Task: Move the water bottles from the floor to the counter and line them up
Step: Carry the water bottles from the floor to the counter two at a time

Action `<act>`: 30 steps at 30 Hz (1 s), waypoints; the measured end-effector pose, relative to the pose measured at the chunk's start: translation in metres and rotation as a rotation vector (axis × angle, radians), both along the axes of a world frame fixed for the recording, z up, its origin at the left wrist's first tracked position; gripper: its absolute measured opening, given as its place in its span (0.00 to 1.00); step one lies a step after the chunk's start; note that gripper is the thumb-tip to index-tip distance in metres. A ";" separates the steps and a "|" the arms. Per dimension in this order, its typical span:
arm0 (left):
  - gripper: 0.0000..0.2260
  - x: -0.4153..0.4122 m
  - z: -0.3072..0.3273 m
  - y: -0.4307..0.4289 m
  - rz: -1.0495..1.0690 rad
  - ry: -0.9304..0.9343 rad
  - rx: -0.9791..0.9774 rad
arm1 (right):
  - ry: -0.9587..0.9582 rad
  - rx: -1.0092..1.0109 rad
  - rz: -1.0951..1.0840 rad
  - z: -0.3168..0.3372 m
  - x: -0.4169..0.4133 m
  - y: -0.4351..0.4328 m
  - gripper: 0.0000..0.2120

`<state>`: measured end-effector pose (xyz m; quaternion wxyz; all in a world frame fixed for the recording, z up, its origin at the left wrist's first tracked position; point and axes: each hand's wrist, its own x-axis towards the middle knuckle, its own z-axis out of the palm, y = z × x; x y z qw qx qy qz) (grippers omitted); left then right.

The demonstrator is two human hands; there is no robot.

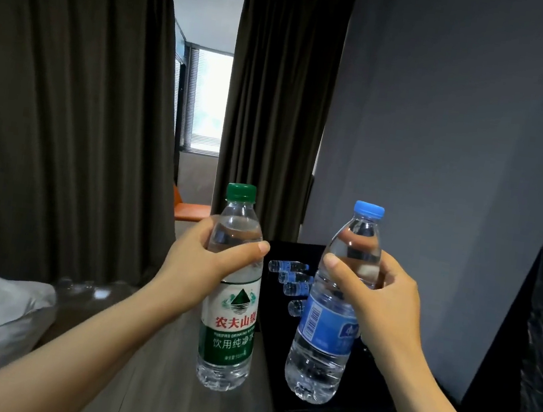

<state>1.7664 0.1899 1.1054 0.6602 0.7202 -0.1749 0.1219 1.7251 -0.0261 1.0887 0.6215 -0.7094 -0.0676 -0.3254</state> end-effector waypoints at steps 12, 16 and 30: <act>0.22 0.192 -0.045 -0.005 -0.167 0.104 0.038 | 0.127 0.036 -0.195 -0.045 0.149 -0.004 0.23; 0.17 0.255 -0.052 -0.009 -0.249 0.135 0.055 | 0.164 0.032 -0.290 -0.056 0.195 -0.001 0.22; 0.20 0.414 -0.100 -0.069 -0.426 0.269 0.131 | 0.371 0.014 -0.511 -0.104 0.322 -0.034 0.22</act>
